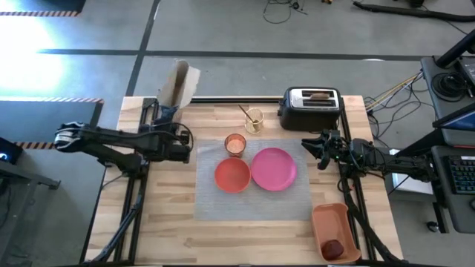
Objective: Arrange a breakfast setting
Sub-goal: Pour the cereal from the blue cereal box into the orange bowl on the gray tablemat
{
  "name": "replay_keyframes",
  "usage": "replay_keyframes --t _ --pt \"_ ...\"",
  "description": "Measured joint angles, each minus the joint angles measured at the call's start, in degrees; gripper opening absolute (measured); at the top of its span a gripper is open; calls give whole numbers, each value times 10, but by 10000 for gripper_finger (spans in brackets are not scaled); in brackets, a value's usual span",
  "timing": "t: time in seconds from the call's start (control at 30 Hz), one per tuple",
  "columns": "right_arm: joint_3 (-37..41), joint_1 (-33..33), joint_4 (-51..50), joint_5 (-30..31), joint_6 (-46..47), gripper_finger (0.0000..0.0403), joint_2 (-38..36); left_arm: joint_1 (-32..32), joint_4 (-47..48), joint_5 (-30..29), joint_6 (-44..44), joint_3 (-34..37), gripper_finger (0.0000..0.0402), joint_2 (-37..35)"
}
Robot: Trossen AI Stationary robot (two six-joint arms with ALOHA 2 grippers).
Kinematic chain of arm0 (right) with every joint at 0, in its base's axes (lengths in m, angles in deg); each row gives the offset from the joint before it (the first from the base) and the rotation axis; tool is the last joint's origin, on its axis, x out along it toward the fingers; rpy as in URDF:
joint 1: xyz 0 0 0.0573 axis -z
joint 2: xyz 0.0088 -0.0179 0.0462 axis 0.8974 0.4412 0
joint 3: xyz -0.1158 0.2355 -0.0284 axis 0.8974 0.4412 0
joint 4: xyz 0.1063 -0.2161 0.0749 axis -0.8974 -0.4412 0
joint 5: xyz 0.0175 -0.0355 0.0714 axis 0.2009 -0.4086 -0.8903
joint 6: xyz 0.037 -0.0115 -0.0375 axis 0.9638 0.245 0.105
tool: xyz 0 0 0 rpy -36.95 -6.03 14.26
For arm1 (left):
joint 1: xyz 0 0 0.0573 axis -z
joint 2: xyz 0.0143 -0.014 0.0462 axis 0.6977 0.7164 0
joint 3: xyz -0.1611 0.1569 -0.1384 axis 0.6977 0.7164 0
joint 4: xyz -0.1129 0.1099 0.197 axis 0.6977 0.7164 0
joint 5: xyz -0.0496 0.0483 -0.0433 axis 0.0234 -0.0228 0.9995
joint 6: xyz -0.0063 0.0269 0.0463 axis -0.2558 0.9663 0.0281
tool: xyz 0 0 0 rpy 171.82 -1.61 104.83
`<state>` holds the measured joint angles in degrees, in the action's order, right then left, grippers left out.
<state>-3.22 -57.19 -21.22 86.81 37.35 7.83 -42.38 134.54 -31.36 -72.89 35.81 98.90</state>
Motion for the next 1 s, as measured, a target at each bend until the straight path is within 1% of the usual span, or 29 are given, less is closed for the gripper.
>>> replay_keyframes --t 0.13,0.23,0.27,0.4,0.5,0.63,0.77,0.83,1.0 --pt "0 0 0 0 0 91 0 39 15 40 62 -29 12 -48" --pt "0 0 0 0 0 91 0 61 43 68 103 -60 13 -77" --pt "0 0 0 0 0 91 0 63 57 86 121 -73 13 -84" --pt "0 0 0 0 0 91 0 63 98 201 172 -130 13 -106" --pt "0 0 0 0 0 91 0 64 101 269 203 -176 14 -115" --pt "0 0 0 0 0 91 0 64 147 343 213 -239 14 -119" --pt "0 0 0 0 0 91 0 64 187 399 212 -300 14 -116" --pt "0 0 0 0 0 91 0 64 190 425 219 -317 14 -117" --pt "0 0 0 0 0 91 0 67 178 530 230 -346 14 -110"
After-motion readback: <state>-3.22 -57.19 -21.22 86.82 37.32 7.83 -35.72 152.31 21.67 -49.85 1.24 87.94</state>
